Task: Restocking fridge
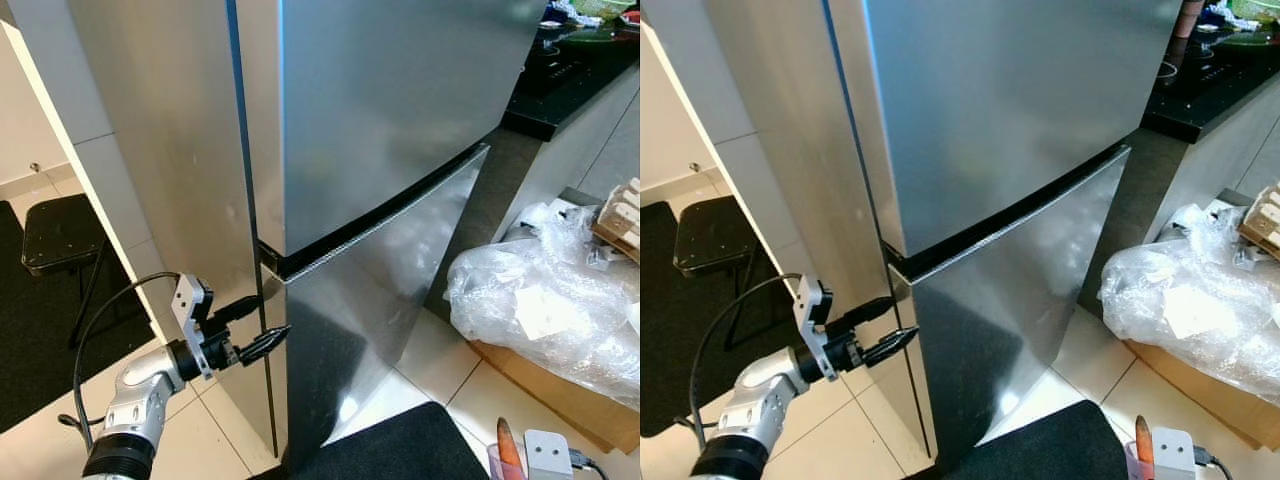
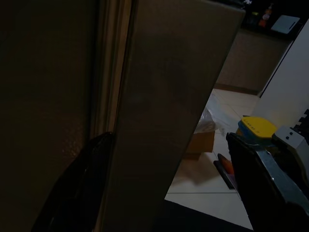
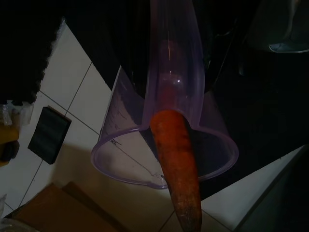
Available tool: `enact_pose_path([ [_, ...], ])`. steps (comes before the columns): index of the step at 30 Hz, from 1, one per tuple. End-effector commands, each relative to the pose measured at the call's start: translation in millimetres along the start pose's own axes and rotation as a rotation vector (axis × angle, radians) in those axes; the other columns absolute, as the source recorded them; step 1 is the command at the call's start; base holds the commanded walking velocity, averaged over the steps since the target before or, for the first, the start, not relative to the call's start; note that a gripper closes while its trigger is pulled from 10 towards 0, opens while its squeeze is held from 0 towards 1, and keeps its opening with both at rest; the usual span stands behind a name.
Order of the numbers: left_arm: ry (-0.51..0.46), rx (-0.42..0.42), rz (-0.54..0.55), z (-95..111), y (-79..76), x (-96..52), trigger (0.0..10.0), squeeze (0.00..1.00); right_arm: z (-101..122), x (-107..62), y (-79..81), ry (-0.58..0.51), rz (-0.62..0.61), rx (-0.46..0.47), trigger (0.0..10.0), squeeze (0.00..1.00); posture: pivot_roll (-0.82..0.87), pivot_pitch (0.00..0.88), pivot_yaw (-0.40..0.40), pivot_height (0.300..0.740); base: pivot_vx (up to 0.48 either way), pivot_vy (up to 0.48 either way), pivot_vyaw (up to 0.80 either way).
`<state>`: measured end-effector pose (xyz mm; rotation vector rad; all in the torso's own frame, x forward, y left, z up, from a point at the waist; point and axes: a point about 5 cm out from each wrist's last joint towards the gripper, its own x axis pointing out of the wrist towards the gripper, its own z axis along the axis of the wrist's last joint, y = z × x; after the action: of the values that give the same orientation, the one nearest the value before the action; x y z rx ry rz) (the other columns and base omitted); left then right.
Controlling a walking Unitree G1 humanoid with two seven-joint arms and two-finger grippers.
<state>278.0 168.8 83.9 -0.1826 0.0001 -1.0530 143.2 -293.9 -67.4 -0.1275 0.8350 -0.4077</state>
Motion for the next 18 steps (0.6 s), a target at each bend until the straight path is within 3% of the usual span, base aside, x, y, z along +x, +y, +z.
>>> enact_pose_path([
  [1, 0.054, -0.020, -0.118, -10, -14.3, 9.6, 10.0, 0.00, 1, 0.1, -2.0, -0.008, -0.011, 0.013, 10.0, 0.00, 0.06, 0.000, 0.010, 0.740, 0.000, 0.000, 0.00],
  [18, 0.032, -0.036, -0.194, -8, -26.4, 21.8, 10.0, 0.00, 1, -0.1, -2.4, -0.009, -0.013, 0.016, 10.0, 0.00, 0.06, 0.000, 0.012, 0.740, 0.000, 0.000, 0.00],
])
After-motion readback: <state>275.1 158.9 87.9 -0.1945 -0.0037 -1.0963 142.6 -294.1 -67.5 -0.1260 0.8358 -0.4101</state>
